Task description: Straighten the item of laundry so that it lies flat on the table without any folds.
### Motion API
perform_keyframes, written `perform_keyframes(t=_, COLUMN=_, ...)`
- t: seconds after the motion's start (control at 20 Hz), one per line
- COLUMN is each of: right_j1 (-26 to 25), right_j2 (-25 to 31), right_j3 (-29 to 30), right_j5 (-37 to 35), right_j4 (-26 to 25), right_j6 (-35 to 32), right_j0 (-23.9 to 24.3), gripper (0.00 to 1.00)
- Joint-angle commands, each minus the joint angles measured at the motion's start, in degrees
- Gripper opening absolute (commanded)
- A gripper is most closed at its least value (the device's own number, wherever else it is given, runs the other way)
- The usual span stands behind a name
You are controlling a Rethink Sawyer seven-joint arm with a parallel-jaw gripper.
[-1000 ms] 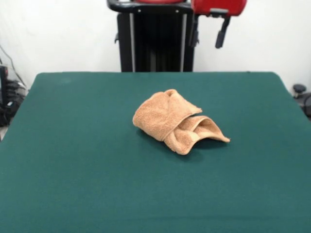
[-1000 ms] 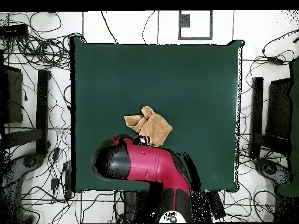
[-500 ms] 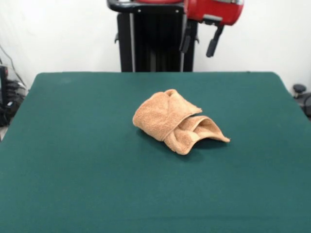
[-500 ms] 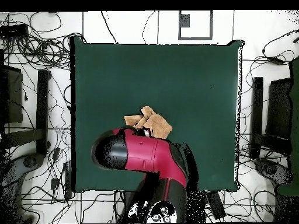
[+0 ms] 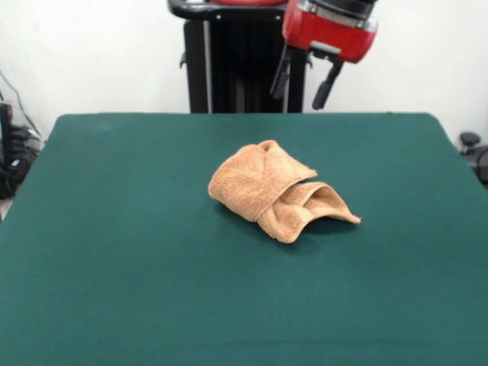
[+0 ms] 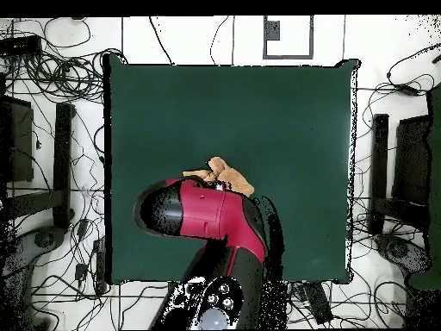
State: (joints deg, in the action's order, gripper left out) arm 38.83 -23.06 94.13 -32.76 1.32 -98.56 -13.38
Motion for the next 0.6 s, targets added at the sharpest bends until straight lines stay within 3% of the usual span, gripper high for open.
perform_keyframes(t=0.05, right_j1=-3.59, right_j2=-4.45, right_j3=-2.56, right_j5=-8.44, right_j4=1.52, right_j6=-19.18, right_j0=-4.13, gripper=1.00)
perform_keyframes(t=0.6, right_j1=-3.71, right_j2=-8.14, right_j3=-0.77, right_j5=-8.96, right_j4=1.25, right_j6=-19.90, right_j0=-7.65, gripper=1.00)
